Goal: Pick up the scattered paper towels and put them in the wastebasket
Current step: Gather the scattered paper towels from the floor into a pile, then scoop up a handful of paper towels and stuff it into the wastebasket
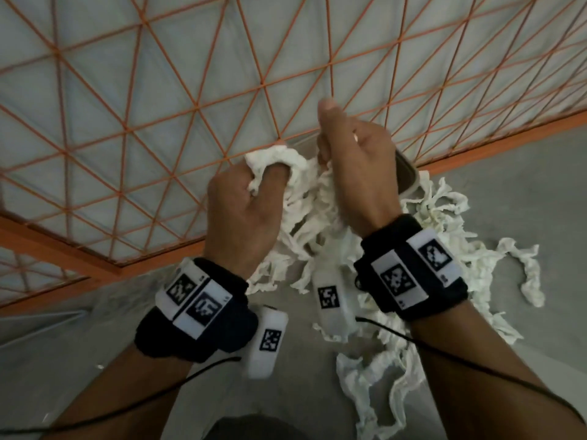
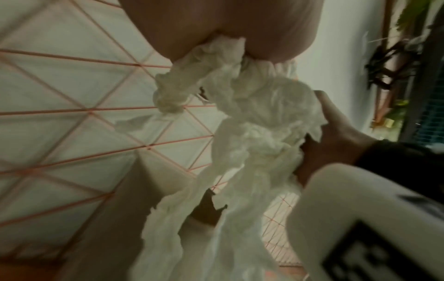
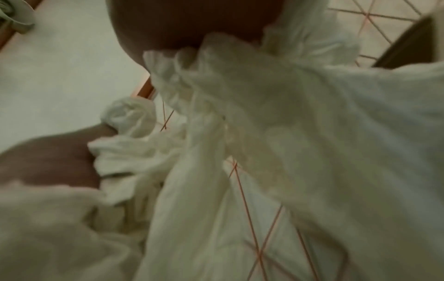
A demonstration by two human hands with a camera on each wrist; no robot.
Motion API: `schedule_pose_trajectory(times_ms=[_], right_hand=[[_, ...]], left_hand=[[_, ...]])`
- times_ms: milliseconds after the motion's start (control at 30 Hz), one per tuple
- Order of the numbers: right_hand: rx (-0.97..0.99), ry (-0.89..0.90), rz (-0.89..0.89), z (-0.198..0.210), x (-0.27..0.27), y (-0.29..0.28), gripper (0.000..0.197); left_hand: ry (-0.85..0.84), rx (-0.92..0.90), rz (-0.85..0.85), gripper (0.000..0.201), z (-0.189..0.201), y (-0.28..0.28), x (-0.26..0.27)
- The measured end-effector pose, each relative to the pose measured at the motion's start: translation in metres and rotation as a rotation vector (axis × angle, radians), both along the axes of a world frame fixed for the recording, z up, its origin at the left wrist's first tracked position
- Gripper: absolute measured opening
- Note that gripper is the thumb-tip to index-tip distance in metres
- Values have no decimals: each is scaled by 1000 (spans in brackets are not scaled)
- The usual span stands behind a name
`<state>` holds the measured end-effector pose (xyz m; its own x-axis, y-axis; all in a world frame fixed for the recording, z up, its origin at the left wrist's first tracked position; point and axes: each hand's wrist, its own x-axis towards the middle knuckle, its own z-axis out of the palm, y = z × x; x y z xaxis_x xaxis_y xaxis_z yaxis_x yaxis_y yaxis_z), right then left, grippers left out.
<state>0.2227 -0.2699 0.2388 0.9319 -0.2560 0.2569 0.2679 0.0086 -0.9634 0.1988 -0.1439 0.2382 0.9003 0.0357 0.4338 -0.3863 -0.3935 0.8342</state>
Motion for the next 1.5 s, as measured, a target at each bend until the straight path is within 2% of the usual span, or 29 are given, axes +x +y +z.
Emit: schedule_pose_trajectory(times_ms=[100, 233, 333, 367, 433, 500, 533, 567, 633, 667, 767, 800, 866, 933, 1000, 1100, 1133, 1200, 1300, 1400, 1500], right_hand=[[5, -104, -25, 21, 21, -24, 55], [-2, -151, -18, 28, 42, -49, 29], [16, -78, 18, 11, 54, -61, 14], [5, -31, 49, 1, 58, -65, 14], [-152, 85, 113, -18, 65, -74, 21], [-422, 206, 180, -30, 64, -83, 28], [-525, 249, 180, -37, 61, -87, 28], [-594, 285, 180, -46, 60, -91, 27], [-649, 307, 208, -50, 54, -96, 31], [-642, 303, 250, -67, 57, -77, 33], [-648, 156, 72, -62, 38, -80, 32], [-596, 103, 50, -68, 34, -66, 31], [-480, -5, -30, -61, 16, -60, 31], [-406, -101, -35, -54, -5, -45, 28], [-364, -192, 27, -51, -24, -29, 23], [-397, -268, 146, -69, -45, -3, 23], [-418, -264, 191, -85, -48, 6, 22], [-504, -175, 286, -129, -51, 22, 19], [-663, 55, 427, -190, -57, 27, 26], [-910, 260, 550, -231, -55, 22, 44], [-1100, 467, 686, -252, -50, 19, 66]], left_hand=[[-33, 13, -93, 27, 21, -23, 29], [-19, 97, -191, 35, 30, -46, 66], [51, 218, -217, 18, 13, -54, 86], [91, 278, -230, 18, 3, -55, 91], [188, 498, -252, 35, -16, -55, 98], [299, 762, -285, 54, -25, -54, 101], [357, 838, -312, 56, -27, -49, 99], [390, 827, -349, 54, -29, -41, 97], [391, 677, -361, 48, -29, -26, 93], [398, 586, -290, 46, -43, -1, 87], [256, 285, -153, 34, -43, 20, 73], [215, 223, -44, 27, -59, 36, 68], [148, 205, 106, 20, -76, 48, 65], [245, 226, 204, 20, -105, 60, 61], [391, 397, 199, 22, -148, 72, 66], [613, 915, 36, 30, -217, 83, 77], [688, 1037, 41, 40, -238, 86, 80], [806, 1075, 15, 64, -272, 87, 81], [850, 1077, -101, 73, -294, 79, 75], [766, 1065, -137, 58, -302, 72, 70], [639, 867, -90, 37, -295, 68, 58]])
